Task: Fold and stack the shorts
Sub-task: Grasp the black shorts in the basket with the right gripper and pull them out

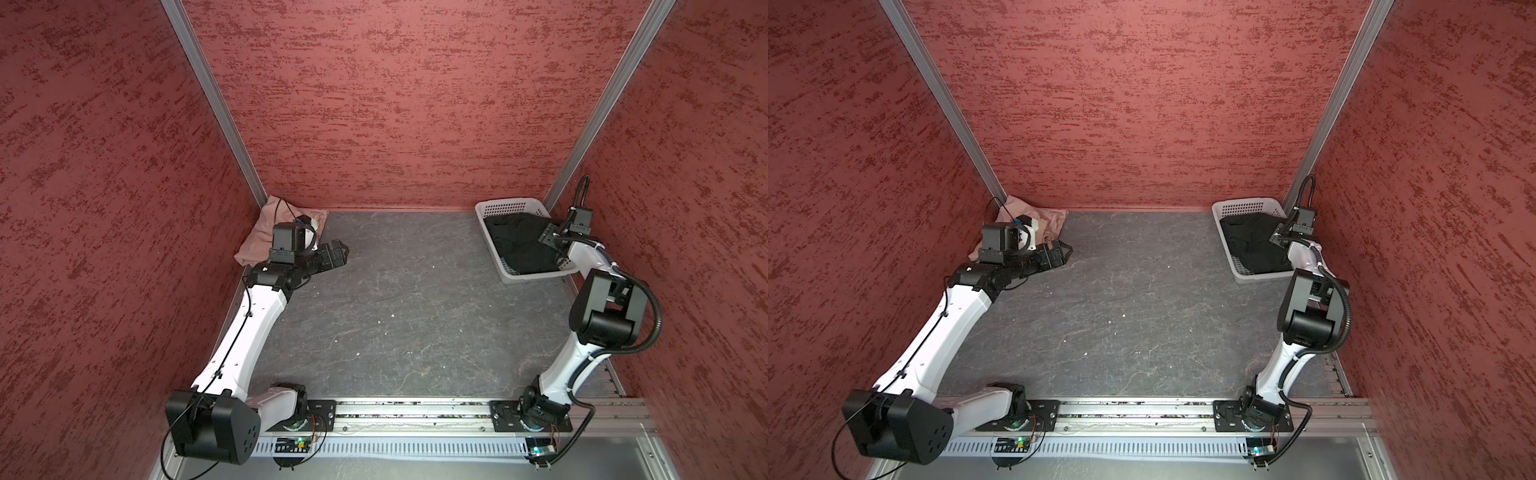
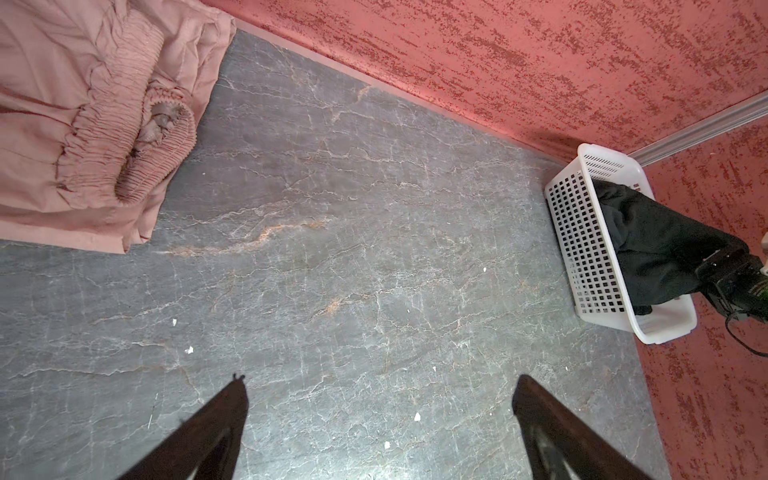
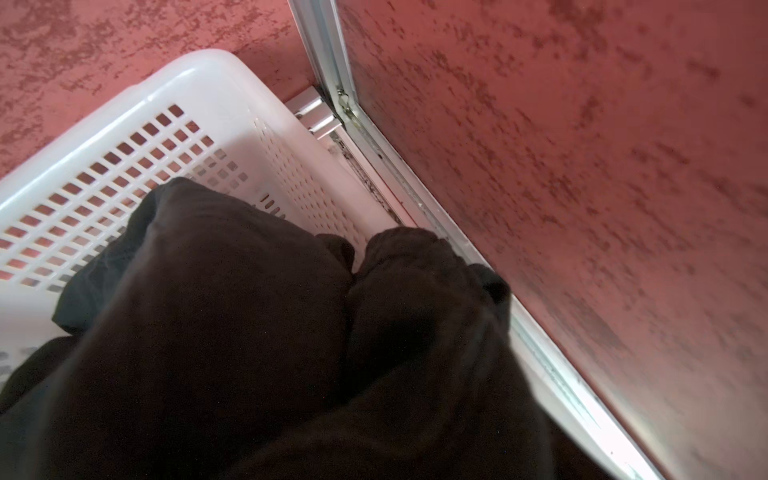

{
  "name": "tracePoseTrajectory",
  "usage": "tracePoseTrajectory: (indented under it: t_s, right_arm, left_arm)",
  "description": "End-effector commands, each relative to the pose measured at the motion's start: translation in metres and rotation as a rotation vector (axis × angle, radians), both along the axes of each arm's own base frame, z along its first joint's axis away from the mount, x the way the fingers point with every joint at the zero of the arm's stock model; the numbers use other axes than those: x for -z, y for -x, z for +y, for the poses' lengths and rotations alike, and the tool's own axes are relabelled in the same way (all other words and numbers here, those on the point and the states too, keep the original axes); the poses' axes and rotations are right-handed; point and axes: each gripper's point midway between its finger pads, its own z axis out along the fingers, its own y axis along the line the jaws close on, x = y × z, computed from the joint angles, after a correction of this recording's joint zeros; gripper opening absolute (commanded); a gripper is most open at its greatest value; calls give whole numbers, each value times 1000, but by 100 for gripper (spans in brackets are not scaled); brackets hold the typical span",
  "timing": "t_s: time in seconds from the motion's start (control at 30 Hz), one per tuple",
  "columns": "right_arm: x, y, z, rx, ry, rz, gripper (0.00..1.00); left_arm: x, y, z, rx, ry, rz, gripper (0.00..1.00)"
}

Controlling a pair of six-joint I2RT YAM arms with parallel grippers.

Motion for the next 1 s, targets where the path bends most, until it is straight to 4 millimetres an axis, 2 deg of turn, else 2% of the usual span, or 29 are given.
tracePoseTrajectory:
  t_s: [0.0,0.07,0.13,0.27,0.4,0.73,0.83,0.97]
  right_arm:
    - [7,-20,22,-107,-88,-62,50]
    - [-2,-25,32,-154,-122,-120,21]
    - [-21,-30,48,-221,-170,-202,0]
    - [-73,-28,77,-323,-221,-367,0]
    - [-126,-18,101,-383,-198,-467,0]
    - [-237,11,127,-451,-105,-663,0]
    - [-281,20,162,-569,-91,-740,0]
    - [-338,41,233,-770,-31,-810,0]
  left_arm:
    - [-16,2,4,-32,-5,-20,99]
    - [-19,3,6,-38,-15,-27,99]
    - [-22,5,7,-41,-21,-33,99]
    - [-23,4,6,-31,-28,-37,99]
    - [-18,5,6,-24,-38,-35,99]
    - [-5,9,2,7,-50,-38,99]
    - [-5,9,2,12,-52,-44,99]
    - [-11,12,1,23,-56,-76,99]
